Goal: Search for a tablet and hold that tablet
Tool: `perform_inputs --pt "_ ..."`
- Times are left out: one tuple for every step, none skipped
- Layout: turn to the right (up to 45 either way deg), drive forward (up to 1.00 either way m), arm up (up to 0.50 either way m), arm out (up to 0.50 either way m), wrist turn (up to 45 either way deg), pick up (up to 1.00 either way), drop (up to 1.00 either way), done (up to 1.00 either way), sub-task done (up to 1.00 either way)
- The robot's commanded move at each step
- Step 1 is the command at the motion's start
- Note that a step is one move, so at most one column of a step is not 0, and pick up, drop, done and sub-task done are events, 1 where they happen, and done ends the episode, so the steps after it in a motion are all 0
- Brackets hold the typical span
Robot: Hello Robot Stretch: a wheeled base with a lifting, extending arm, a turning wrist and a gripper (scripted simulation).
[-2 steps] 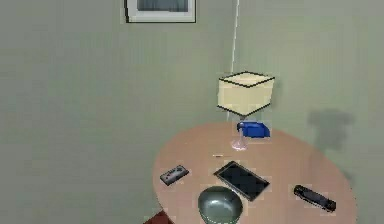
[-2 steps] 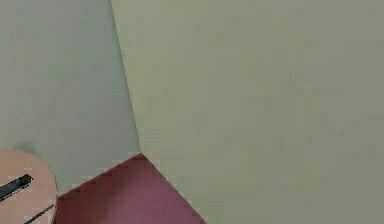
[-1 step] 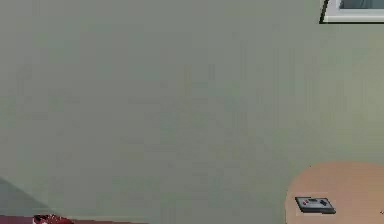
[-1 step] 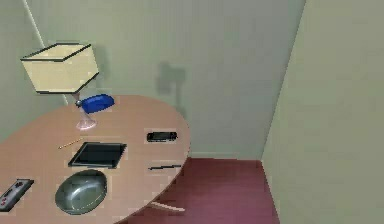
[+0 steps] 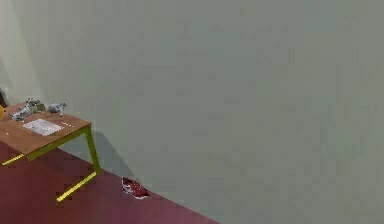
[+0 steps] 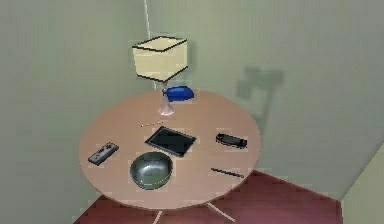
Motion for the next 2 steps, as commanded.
perform_inputs --pt "0.0 0.00 0.50 0.00 0.0 0.00 0.00 0.00 0.00" --pt "0.0 0.00 0.30 0.00 0.0 0.00 0.00 0.00 0.00"
